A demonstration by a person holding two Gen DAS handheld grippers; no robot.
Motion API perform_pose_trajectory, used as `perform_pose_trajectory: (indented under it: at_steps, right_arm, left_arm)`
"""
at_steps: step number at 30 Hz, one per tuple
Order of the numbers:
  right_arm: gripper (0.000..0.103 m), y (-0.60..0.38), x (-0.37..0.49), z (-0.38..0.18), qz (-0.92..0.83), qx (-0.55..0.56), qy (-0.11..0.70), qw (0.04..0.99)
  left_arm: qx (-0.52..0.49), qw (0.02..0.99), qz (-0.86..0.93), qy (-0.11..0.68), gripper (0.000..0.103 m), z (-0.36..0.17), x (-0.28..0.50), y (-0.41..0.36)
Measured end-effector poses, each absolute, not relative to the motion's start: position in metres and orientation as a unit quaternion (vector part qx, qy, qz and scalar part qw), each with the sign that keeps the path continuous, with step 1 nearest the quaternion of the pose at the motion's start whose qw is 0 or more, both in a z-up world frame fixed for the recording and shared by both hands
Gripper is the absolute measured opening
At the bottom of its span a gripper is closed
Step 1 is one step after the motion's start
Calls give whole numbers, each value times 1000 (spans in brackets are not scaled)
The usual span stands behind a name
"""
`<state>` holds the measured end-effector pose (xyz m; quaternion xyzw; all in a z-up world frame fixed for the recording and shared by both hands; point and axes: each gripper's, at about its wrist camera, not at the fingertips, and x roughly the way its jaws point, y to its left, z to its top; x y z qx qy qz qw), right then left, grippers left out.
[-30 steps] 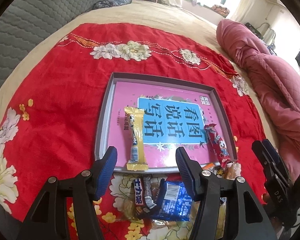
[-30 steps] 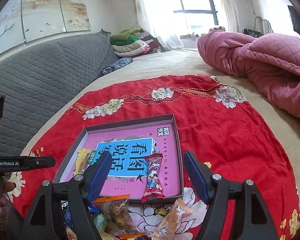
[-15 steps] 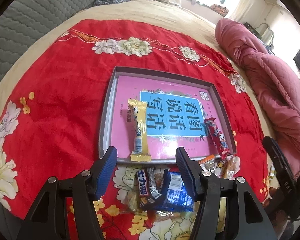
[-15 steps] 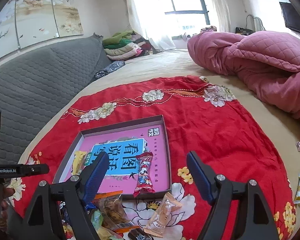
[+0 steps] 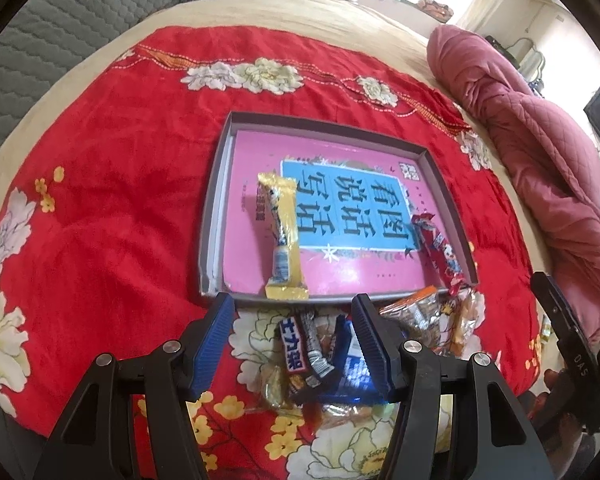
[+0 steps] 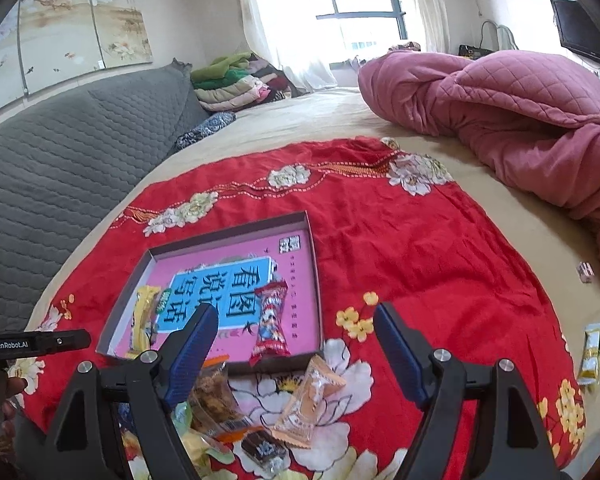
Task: Organize snacks
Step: 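Move both open grippers back over the snack pile beside the tray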
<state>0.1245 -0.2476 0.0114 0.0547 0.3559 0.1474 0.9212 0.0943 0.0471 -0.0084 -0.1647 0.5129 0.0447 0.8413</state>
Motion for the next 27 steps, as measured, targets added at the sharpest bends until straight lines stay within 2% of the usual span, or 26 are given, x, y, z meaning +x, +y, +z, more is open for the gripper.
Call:
perform_pose_trajectory:
  at_steps: [27]
  right_arm:
    - [80,-252,105,-16,133,43,412,900]
  left_arm:
    - [-169,822,35,543,63,-33,86,49]
